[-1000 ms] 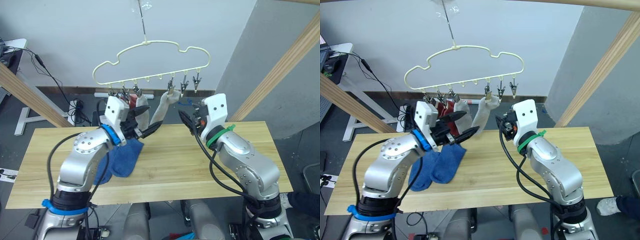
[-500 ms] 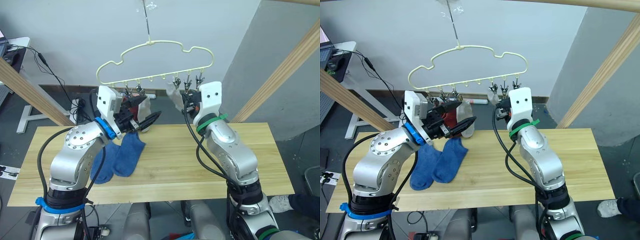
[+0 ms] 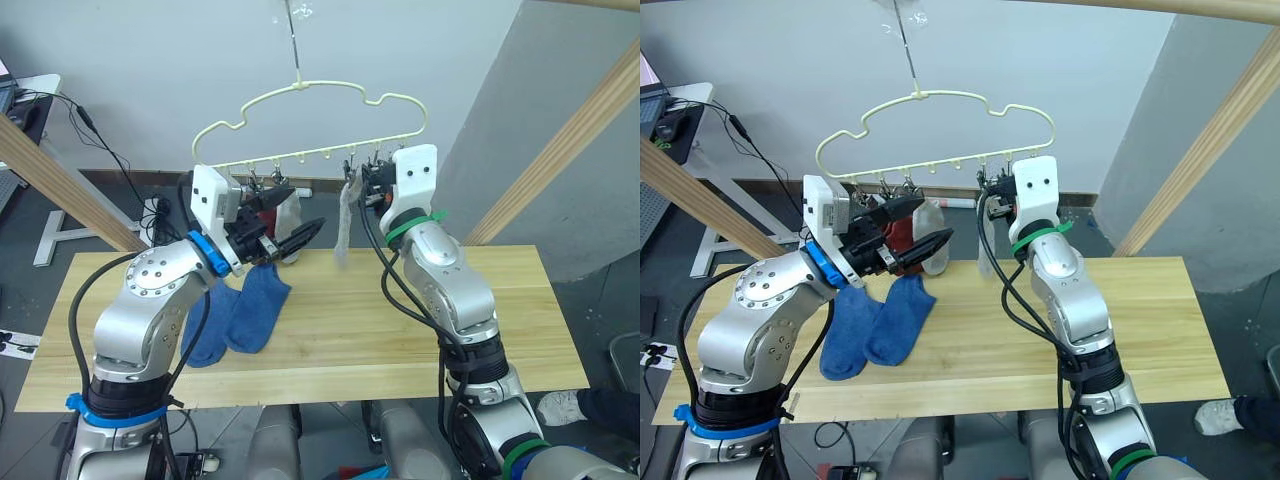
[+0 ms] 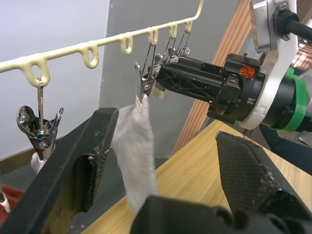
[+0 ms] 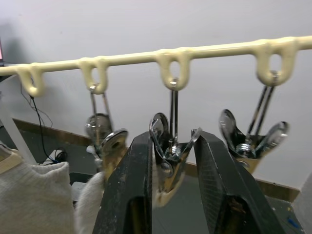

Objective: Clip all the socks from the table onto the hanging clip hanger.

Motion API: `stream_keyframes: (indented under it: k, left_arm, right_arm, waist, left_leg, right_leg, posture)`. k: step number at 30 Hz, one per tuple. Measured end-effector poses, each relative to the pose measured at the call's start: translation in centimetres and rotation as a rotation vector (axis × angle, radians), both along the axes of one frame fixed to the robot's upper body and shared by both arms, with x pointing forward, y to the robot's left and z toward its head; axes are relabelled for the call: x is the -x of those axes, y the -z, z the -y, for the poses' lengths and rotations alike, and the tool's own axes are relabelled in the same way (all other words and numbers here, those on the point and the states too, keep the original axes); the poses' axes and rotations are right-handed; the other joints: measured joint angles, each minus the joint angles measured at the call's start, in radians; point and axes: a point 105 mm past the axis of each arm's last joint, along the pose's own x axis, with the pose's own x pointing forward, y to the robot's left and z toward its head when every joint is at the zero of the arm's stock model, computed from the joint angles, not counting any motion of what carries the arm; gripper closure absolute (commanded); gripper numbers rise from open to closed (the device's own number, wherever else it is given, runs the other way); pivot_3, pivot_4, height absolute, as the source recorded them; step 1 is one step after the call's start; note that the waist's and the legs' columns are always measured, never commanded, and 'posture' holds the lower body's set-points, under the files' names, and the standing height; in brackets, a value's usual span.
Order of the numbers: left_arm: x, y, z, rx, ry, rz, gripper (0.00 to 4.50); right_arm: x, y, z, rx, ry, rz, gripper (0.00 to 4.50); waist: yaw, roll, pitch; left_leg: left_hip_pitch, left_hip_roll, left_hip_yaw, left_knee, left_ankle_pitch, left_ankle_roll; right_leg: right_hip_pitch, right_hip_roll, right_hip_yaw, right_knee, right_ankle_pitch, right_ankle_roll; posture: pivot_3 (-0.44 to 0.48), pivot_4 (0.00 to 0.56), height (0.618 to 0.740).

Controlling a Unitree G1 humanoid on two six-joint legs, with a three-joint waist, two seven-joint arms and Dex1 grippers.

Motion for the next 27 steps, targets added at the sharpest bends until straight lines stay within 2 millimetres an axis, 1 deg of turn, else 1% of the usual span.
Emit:
stream_keyframes:
  k: [3,9,13,20,27]
  left_arm:
    - [0.1,-0.3,-0.1,0.006,-0.001,0.006,0.84]
    - [0.2,-0.6,-0.1,0.016,-0.002,0.014,0.84]
    - [0.2,-1.1,0.2,0.033,0.014,0.014,0.84]
    - [0.6,-1.7,0.6,0.082,0.051,-0.015,0.84]
    - [1.0,-2.0,0.9,0.088,0.066,-0.006,0.84]
  right_arm:
    - [-0.1,0.1,0.0,0.001,-0.003,0.000,3.21]
    - [0.1,-0.5,-0.5,-0.009,-0.024,0.021,3.21]
    - [0.1,-0.6,-0.8,-0.014,-0.034,0.023,3.21]
    - [-0.1,-0.4,-0.8,-0.006,-0.030,0.017,3.21]
    - [-0.2,-0.4,-0.8,-0.002,-0.025,0.021,3.21]
  waist:
    - [0.000,0.000,0.000]
    - [0.000,0.000,0.000]
    - [0.001,0.000,0.000]
    - [0.001,0.000,0.000]
    - [0.001,0.000,0.000]
  left_leg:
    - [0.000,0.000,0.000,0.001,0.000,0.000]
    - [0.001,0.000,0.000,0.002,0.000,0.000]
    - [0.001,0.000,0.000,0.004,0.000,0.000]
    - [0.000,0.000,-0.001,0.006,0.000,0.000]
    - [0.000,0.000,-0.001,0.008,0.000,0.000]
  right_leg:
    - [0.000,0.000,0.000,0.001,0.000,0.000]
    - [0.000,0.000,0.000,0.003,0.000,0.000]
    - [0.000,0.000,0.000,0.004,0.000,0.000]
    - [0.001,0.000,0.000,0.005,0.000,0.000]
    - [0.001,0.000,0.000,0.005,0.000,0.000]
  posture:
    - [-0.065,0.289,0.740]
    - [-0.055,0.289,0.740]
    - [-0.053,0.289,0.740]
    - [-0.048,0.291,0.740]
    - [-0.044,0.293,0.740]
